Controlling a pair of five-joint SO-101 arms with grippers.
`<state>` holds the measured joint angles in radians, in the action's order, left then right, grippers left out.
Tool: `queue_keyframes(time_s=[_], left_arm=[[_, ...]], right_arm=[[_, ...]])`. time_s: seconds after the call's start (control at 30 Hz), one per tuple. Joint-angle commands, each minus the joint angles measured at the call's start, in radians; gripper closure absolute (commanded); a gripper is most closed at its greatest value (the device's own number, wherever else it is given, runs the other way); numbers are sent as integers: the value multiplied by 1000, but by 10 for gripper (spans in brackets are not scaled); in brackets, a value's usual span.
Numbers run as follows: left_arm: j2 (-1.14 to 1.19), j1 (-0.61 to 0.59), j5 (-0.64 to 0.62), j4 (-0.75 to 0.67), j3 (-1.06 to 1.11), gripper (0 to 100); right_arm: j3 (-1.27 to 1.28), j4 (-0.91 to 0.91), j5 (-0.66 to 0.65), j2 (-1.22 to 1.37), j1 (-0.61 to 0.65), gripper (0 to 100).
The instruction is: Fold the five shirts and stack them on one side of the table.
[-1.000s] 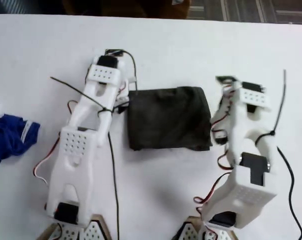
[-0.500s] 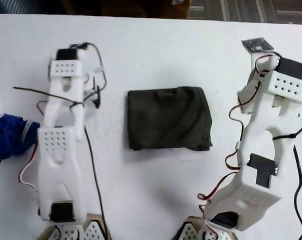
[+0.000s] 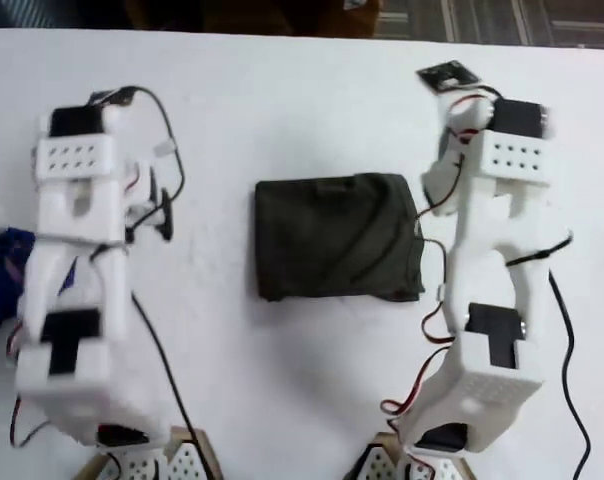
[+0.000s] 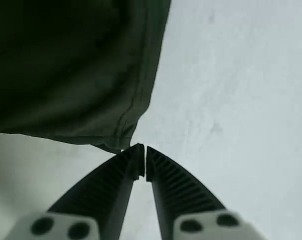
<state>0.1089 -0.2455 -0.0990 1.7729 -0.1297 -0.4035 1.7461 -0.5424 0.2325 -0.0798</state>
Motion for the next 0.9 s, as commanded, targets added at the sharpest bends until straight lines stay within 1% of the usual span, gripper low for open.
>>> queue_keyframes(time_s=[0.0, 0.1, 0.2, 0.33, 0.47, 0.6, 0.8, 0.87], left_arm=[[-249, -6, 86, 12, 114, 808], [-377, -8, 192, 11, 160, 808], [-463, -9, 227, 5, 188, 808], [-506, -9, 229, 5, 197, 808], [-506, -9, 229, 5, 197, 808], [-505, -9, 230, 5, 197, 808], [-502, -5, 230, 5, 199, 808], [-502, -8, 230, 5, 199, 808]], right_arm=[[-5, 22, -2, -1, 27, 981], [66, 22, -5, 5, 45, 981], [109, 24, -29, 18, 88, 981], [118, 2, 20, 39, 154, 981], [95, -61, 35, 47, 179, 981], [43, -82, 157, 48, 173, 981], [78, -70, 167, 94, 173, 980], [75, -73, 157, 124, 163, 956]])
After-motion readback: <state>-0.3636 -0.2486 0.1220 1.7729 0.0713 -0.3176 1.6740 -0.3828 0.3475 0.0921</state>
